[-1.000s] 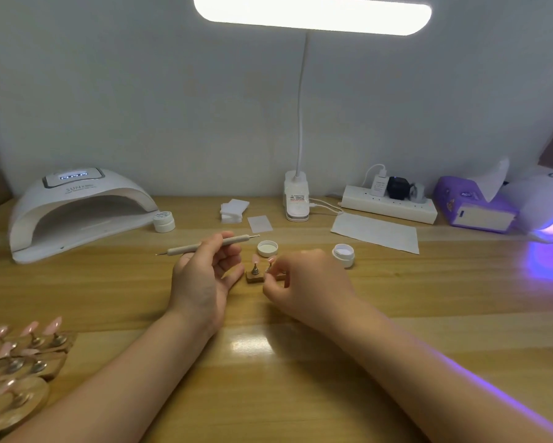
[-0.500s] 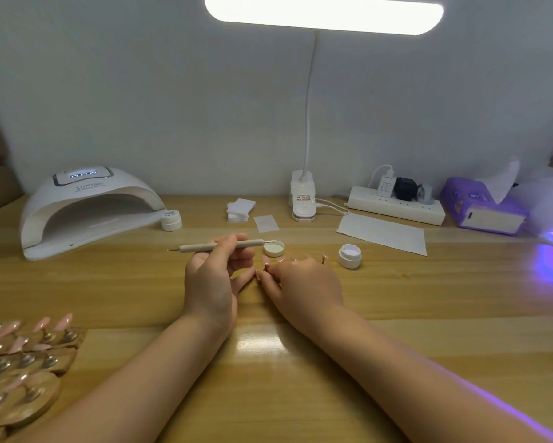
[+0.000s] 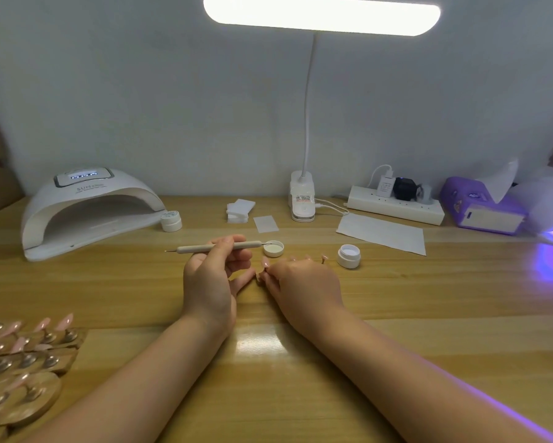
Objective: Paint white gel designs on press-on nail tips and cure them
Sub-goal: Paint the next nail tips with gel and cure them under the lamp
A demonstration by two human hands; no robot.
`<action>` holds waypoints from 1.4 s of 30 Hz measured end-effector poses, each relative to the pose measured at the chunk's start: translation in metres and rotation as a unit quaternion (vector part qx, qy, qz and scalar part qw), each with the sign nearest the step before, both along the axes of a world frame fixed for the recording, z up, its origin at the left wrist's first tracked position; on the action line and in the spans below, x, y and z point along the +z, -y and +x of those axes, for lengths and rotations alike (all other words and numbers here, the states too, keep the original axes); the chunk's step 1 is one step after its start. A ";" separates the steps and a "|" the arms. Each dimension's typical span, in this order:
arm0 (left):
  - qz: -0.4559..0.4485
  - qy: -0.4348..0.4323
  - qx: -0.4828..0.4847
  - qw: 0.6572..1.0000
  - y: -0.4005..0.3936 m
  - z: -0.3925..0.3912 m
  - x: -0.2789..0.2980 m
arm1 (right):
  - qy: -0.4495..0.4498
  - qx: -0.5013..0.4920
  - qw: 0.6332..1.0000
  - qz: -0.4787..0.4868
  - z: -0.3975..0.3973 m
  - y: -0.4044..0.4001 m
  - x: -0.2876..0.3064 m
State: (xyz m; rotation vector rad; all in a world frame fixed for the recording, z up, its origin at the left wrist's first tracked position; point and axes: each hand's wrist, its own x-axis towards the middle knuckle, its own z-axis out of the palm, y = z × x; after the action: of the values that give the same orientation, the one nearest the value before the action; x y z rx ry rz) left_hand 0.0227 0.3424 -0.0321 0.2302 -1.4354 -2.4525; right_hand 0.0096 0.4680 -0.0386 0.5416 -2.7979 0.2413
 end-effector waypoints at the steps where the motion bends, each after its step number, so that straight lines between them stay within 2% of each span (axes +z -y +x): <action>1: 0.002 0.000 0.000 1.000 0.000 0.000 0.000 | -0.004 0.001 1.000 0.004 0.000 0.001 0.000; 14: 0.022 -0.005 -0.008 1.000 0.002 -0.004 -0.004 | -0.035 0.019 0.999 -0.022 0.002 0.002 -0.002; 22: 0.028 -0.004 -0.002 1.000 0.004 -0.004 -0.003 | -0.060 0.050 0.993 -0.091 0.004 -0.003 -0.004; 25: 0.019 -0.009 0.011 1.000 0.004 -0.006 -0.002 | -0.080 0.050 0.982 -0.166 0.009 -0.007 0.000; 32: 0.059 -0.030 0.006 0.998 0.007 -0.010 -0.001 | -0.030 0.074 0.963 -0.256 0.017 -0.019 0.029; 36: 0.014 -0.039 -0.015 0.999 0.007 -0.008 -0.003 | -0.023 0.092 0.956 -0.279 0.015 -0.028 0.038; 42: -0.041 -0.065 -0.026 0.997 0.003 -0.004 -0.003 | 0.011 0.087 0.946 -0.312 0.011 -0.040 0.022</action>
State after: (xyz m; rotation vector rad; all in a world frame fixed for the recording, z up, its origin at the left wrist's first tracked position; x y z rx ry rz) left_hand 0.0191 0.3395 -0.0352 0.0147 -1.4979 -2.3947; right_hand 0.0202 0.5076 -0.0165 0.6139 -2.4823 1.1214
